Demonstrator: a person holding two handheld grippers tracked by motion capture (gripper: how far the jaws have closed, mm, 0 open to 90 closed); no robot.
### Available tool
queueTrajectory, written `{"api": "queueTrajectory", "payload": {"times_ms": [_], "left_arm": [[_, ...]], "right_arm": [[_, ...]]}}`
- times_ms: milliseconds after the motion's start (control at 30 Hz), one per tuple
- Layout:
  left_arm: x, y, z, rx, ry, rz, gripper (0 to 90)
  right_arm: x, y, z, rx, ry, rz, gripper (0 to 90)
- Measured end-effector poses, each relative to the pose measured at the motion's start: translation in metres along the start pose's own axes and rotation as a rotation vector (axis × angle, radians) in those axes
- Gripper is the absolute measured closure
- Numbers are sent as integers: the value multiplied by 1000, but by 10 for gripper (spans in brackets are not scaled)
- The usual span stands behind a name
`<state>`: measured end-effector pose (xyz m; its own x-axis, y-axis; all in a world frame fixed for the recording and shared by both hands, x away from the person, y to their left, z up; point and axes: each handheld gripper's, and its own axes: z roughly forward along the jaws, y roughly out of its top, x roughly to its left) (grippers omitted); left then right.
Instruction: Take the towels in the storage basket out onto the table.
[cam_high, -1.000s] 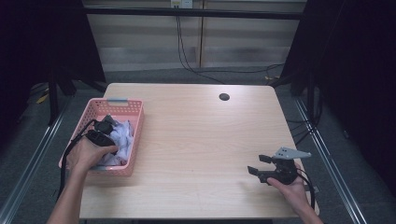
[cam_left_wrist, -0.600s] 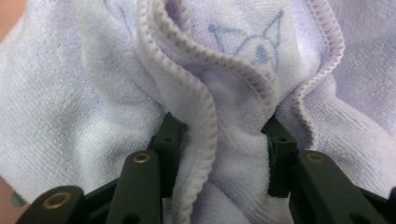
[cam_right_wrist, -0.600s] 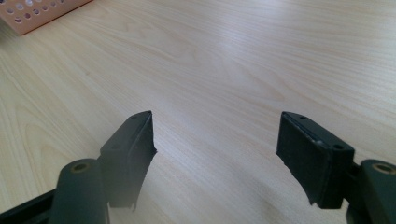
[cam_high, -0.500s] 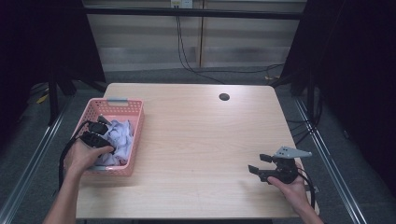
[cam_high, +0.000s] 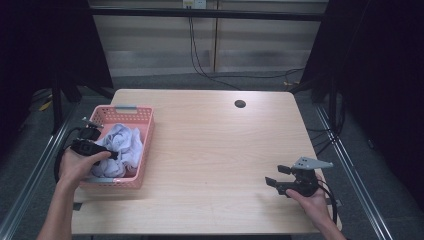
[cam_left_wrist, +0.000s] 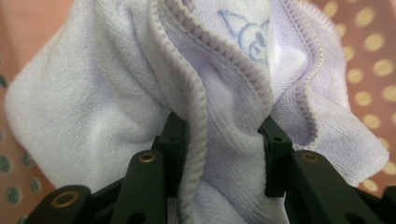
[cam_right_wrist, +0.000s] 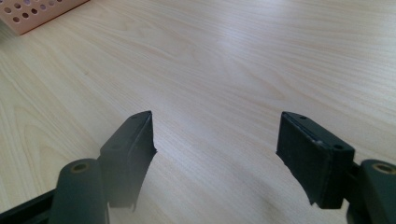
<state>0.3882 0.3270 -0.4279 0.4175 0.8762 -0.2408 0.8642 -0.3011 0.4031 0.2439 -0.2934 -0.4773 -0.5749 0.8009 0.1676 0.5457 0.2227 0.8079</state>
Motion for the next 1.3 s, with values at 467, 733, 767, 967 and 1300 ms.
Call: {"api": "queueTrajectory", "payload": {"times_ms": [467, 733, 767, 967, 1300], "left_arm": [[1, -3, -34, -166, -65, -32, 616], [1, 0, -50, -240, -104, -43, 618], [1, 1, -53, -243, -103, -34, 618], [-1, 3, -64, -283, -103, -38, 618], [-7, 8, -77, -328, -84, -7, 617]], "right_arm": [[1, -1, -2, -5, 0, 1, 272], [0, -1, -1, -3, -1, 0, 272], [1, -1, -1, -4, -2, 1, 272], [1, -1, -2, -3, 2, 0, 272], [0, 0, -2, -4, 4, 0, 272]]}}
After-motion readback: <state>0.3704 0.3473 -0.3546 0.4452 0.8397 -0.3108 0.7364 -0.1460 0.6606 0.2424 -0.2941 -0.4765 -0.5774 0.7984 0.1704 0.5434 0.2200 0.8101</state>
